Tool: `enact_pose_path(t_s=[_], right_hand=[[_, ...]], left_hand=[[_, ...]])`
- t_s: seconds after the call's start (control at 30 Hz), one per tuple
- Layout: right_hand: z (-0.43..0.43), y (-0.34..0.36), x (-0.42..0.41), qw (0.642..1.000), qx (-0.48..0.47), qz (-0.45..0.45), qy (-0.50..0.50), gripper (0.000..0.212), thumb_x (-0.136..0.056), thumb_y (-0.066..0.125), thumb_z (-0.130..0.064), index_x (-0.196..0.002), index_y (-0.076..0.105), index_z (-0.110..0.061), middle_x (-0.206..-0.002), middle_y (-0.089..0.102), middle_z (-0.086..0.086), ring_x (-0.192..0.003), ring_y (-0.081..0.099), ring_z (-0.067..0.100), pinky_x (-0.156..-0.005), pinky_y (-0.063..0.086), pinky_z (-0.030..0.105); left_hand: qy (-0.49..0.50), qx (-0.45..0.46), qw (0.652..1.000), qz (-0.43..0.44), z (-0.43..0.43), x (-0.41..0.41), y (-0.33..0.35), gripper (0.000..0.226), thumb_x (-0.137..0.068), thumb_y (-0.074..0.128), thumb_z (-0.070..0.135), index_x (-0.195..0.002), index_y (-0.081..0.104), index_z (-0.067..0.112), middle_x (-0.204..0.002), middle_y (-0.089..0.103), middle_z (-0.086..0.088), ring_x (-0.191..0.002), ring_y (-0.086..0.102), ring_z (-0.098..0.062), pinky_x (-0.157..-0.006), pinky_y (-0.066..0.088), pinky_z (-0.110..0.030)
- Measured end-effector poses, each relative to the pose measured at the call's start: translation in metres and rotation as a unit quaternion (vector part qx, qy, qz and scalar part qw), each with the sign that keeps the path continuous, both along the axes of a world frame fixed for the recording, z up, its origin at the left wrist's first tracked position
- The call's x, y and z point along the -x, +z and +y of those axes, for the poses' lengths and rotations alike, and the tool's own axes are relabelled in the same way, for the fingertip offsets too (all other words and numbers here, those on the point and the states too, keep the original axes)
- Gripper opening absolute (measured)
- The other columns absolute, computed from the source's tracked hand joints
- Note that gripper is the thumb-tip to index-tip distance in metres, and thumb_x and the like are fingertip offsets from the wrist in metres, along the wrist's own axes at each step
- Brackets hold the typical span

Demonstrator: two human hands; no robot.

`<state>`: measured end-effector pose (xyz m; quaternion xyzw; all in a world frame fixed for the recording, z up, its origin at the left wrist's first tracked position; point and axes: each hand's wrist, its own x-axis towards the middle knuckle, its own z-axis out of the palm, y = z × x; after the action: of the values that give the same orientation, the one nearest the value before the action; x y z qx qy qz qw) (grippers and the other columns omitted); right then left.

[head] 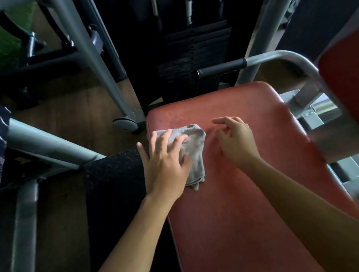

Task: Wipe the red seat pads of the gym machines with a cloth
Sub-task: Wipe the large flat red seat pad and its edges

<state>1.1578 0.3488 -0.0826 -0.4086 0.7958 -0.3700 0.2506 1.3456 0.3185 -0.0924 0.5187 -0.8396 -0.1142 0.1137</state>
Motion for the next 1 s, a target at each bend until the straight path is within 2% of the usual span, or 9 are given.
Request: enact_pose_path(t_s=[0.13,0.23,0.4,0.5,0.57,0.63,0.73,0.87,1.0], right_hand=[[-0.031,-0.010,-0.008,0.994,0.018,0.087,0.061,0.034,-0.094,0.056,-0.013,-0.122,0.069,-0.026,-0.134,0.059,-0.005,-0.129,0.046,0.021,-0.109,0.036,0.041],[-0.038,-0.028,-0.027,0.990,0.033,0.131,0.033,0.035,-0.095,0.050,-0.015,-0.125,0.067,-0.022,-0.138,0.057,-0.004,-0.135,0.042,0.020,-0.111,0.031,0.043],[-0.034,-0.041,-0.037,0.973,0.050,0.225,0.027,0.045,-0.086,0.045,-0.019,-0.127,0.064,-0.021,-0.140,0.055,0.000,-0.137,0.043,0.026,-0.113,0.027,0.041],[-0.036,-0.036,-0.039,0.965,0.010,0.256,0.055,0.046,-0.090,0.048,-0.028,-0.136,0.057,-0.029,-0.150,0.046,-0.003,-0.143,0.035,0.023,-0.115,0.023,0.043],[-0.038,-0.036,-0.041,0.954,-0.014,0.283,0.094,0.047,-0.093,0.048,-0.037,-0.140,0.052,-0.036,-0.156,0.040,-0.007,-0.147,0.029,0.022,-0.115,0.019,0.045],[-0.038,-0.036,-0.040,0.947,-0.026,0.299,0.112,0.047,-0.093,0.046,-0.043,-0.140,0.052,-0.038,-0.156,0.039,-0.009,-0.148,0.027,0.022,-0.115,0.017,0.047],[-0.039,-0.035,-0.039,0.943,-0.035,0.311,0.116,0.050,-0.092,0.045,-0.048,-0.140,0.052,-0.035,-0.155,0.040,-0.008,-0.149,0.026,0.022,-0.115,0.015,0.046],[-0.042,-0.034,-0.042,0.941,-0.037,0.313,0.125,0.051,-0.092,0.045,-0.048,-0.141,0.050,-0.034,-0.156,0.038,-0.008,-0.150,0.024,0.020,-0.116,0.013,0.045],[-0.042,-0.032,-0.046,0.945,-0.045,0.305,0.107,0.051,-0.091,0.046,-0.047,-0.140,0.051,-0.034,-0.155,0.039,-0.010,-0.148,0.025,0.018,-0.115,0.014,0.043]], left_hand=[[0.054,0.008,0.996,0.067,-0.009,-0.014,0.001,0.046,-0.084,0.039,0.040,-0.119,0.064,0.023,-0.140,0.059,-0.002,-0.135,0.048,-0.035,-0.108,0.036,-0.065],[0.114,-0.036,0.980,0.161,-0.012,-0.008,-0.002,0.042,-0.084,0.058,0.050,-0.112,0.060,0.019,-0.132,0.060,-0.004,-0.122,0.054,-0.028,-0.100,0.050,-0.049],[0.100,-0.036,0.978,0.180,-0.008,-0.011,-0.007,0.056,-0.080,0.075,0.025,-0.130,0.049,0.021,-0.144,0.046,0.000,-0.119,0.053,-0.028,-0.087,0.058,-0.042],[0.160,-0.059,0.950,0.260,-0.014,-0.032,-0.010,0.057,-0.081,0.068,0.010,-0.133,0.049,0.025,-0.135,0.049,0.003,-0.114,0.059,-0.016,-0.082,0.055,-0.025],[0.210,-0.095,0.926,0.299,-0.016,-0.054,-0.015,0.058,-0.081,0.068,0.005,-0.133,0.051,0.026,-0.133,0.051,0.004,-0.108,0.055,-0.002,-0.081,0.044,-0.005],[0.242,-0.123,0.910,0.315,-0.017,-0.077,-0.022,0.059,-0.081,0.069,0.002,-0.133,0.052,0.025,-0.133,0.051,0.005,-0.103,0.048,0.010,-0.078,0.037,0.005],[0.257,-0.146,0.901,0.318,-0.022,-0.105,-0.035,0.061,-0.081,0.070,0.000,-0.134,0.055,0.024,-0.133,0.052,0.004,-0.099,0.047,0.018,-0.077,0.035,0.007],[0.236,-0.192,0.896,0.323,-0.039,-0.124,-0.049,0.059,-0.083,0.071,0.002,-0.135,0.056,0.025,-0.132,0.052,0.003,-0.100,0.046,0.012,-0.080,0.037,0.005],[0.230,-0.279,0.842,0.400,-0.055,-0.122,-0.055,0.047,-0.087,0.070,0.014,-0.128,0.055,0.030,-0.126,0.060,0.007,-0.106,0.058,0.002,-0.088,0.046,-0.010]])
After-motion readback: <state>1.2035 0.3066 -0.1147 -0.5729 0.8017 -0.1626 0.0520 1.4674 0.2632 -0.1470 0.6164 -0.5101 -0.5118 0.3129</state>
